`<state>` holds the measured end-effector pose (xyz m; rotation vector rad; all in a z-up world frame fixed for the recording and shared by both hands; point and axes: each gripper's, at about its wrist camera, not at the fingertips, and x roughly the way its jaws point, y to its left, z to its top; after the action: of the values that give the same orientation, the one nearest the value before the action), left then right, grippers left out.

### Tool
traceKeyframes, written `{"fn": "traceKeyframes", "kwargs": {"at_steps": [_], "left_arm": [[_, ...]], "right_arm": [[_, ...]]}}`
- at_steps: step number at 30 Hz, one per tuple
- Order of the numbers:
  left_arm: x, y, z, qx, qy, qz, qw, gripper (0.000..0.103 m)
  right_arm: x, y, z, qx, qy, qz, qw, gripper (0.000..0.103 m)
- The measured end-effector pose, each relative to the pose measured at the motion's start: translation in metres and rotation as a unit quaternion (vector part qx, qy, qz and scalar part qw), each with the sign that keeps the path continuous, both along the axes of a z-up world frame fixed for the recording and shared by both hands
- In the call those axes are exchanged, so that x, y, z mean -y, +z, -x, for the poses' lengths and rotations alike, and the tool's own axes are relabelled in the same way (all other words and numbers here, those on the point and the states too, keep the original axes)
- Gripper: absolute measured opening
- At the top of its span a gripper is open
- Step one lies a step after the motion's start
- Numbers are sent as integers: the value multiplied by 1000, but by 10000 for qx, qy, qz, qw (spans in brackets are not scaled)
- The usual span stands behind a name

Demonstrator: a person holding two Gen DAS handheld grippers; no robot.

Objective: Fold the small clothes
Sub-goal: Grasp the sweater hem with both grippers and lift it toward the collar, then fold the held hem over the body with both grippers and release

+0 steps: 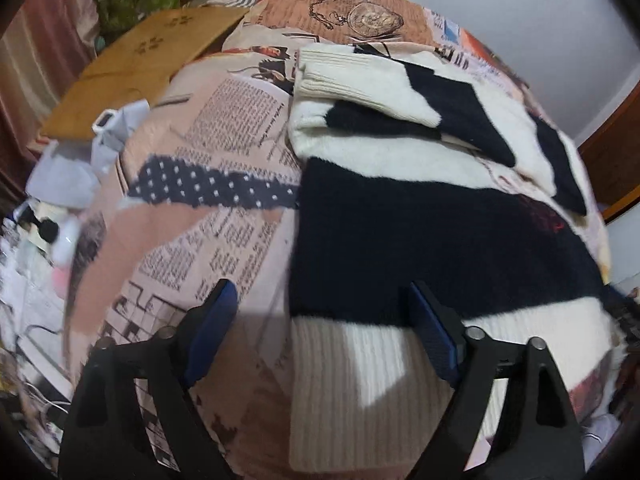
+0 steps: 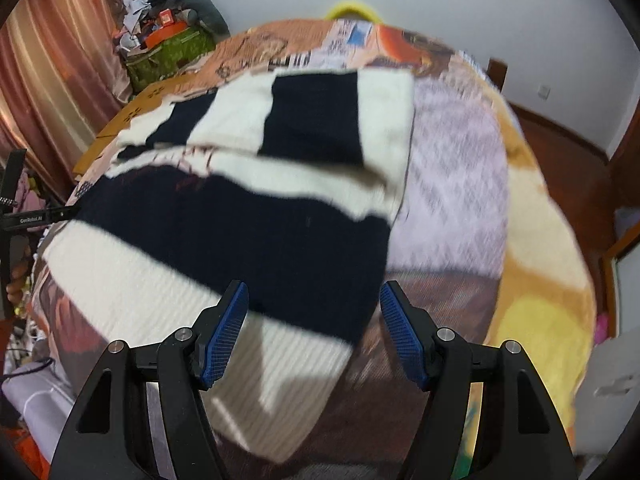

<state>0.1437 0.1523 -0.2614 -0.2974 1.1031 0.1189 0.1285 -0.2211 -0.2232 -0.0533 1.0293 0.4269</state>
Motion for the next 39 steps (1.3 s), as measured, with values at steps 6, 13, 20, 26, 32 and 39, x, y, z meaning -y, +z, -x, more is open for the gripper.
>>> {"fn": "traceKeyframes", "kwargs": {"at_steps": [6, 13, 20, 26, 32, 39], "left_arm": [[4, 2, 6, 176, -48, 424, 9989, 53], [0, 3, 4, 214, -12, 1001, 9947, 13], [20, 39, 0, 571, -181, 119, 9981, 11], [23, 87, -18, 1222, -236, 4, 9922, 10], [18, 118, -64, 1530, -191, -12, 9880, 8], [4, 111, -138, 1373, 33, 7, 9905, 8]], "right_arm": [[11, -13, -1, -383, -144, -478, 9980, 65], [9, -19, -1, -579, -39, -972, 9936, 26], [-8, 5, 7, 20, 231, -734, 9970, 11], [-6, 35, -13, 416, 213, -994, 9940, 11], [-12, 66, -48, 839, 206, -1136, 9898, 11], [-15, 76, -103, 944, 56, -1206, 9882, 11]]}}
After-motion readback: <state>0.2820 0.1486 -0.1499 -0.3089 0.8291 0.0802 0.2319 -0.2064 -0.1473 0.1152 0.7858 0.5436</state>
